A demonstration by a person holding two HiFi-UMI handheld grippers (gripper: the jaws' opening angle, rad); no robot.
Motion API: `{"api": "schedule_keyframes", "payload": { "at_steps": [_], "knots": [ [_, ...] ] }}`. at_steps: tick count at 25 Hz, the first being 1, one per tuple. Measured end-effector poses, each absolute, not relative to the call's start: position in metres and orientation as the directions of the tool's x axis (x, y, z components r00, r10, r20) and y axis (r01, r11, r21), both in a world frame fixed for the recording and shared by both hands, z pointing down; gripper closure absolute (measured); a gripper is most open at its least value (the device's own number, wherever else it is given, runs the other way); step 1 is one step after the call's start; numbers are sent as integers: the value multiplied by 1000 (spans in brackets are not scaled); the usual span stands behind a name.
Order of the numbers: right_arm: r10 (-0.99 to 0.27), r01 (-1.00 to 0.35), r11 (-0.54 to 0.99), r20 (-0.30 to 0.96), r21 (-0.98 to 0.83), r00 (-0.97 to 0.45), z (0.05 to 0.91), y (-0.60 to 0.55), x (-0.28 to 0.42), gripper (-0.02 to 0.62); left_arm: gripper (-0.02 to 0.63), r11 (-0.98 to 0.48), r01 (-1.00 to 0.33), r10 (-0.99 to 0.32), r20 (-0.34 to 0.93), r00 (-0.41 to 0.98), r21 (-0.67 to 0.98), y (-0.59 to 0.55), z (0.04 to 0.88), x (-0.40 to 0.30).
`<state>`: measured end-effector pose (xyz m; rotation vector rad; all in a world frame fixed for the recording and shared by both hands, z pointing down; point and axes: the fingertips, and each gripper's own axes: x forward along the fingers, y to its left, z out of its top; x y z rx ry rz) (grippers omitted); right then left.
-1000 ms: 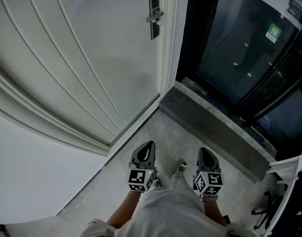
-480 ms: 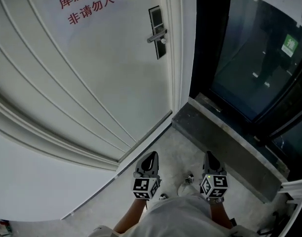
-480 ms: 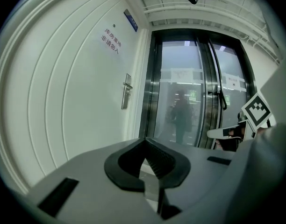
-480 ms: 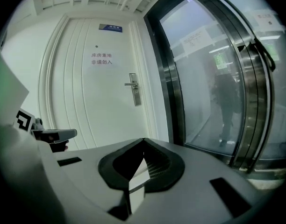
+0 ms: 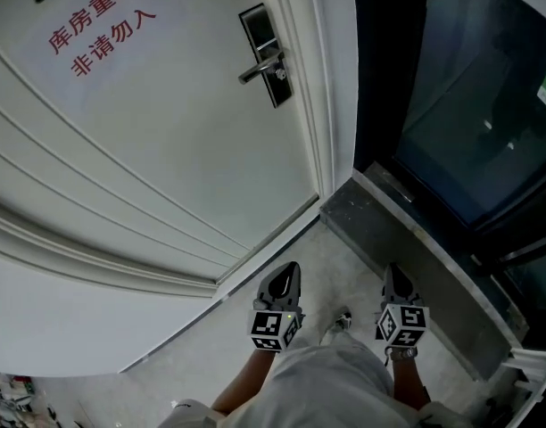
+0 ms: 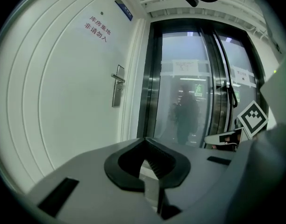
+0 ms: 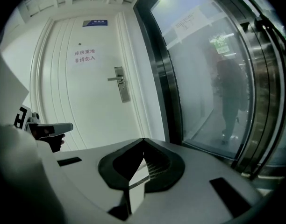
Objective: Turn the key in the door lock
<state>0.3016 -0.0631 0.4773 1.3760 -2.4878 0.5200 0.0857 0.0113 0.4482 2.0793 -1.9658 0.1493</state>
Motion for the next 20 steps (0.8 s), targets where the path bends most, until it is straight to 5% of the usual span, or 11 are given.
{"api": "schedule_keyframes", "payload": {
  "at_steps": [20],
  "knots": [
    [-737, -841, 515, 414, -168, -534, 486, -144, 284, 594, 597, 91, -990, -964, 258, -61, 108, -54, 455, 32]
  ]
}}
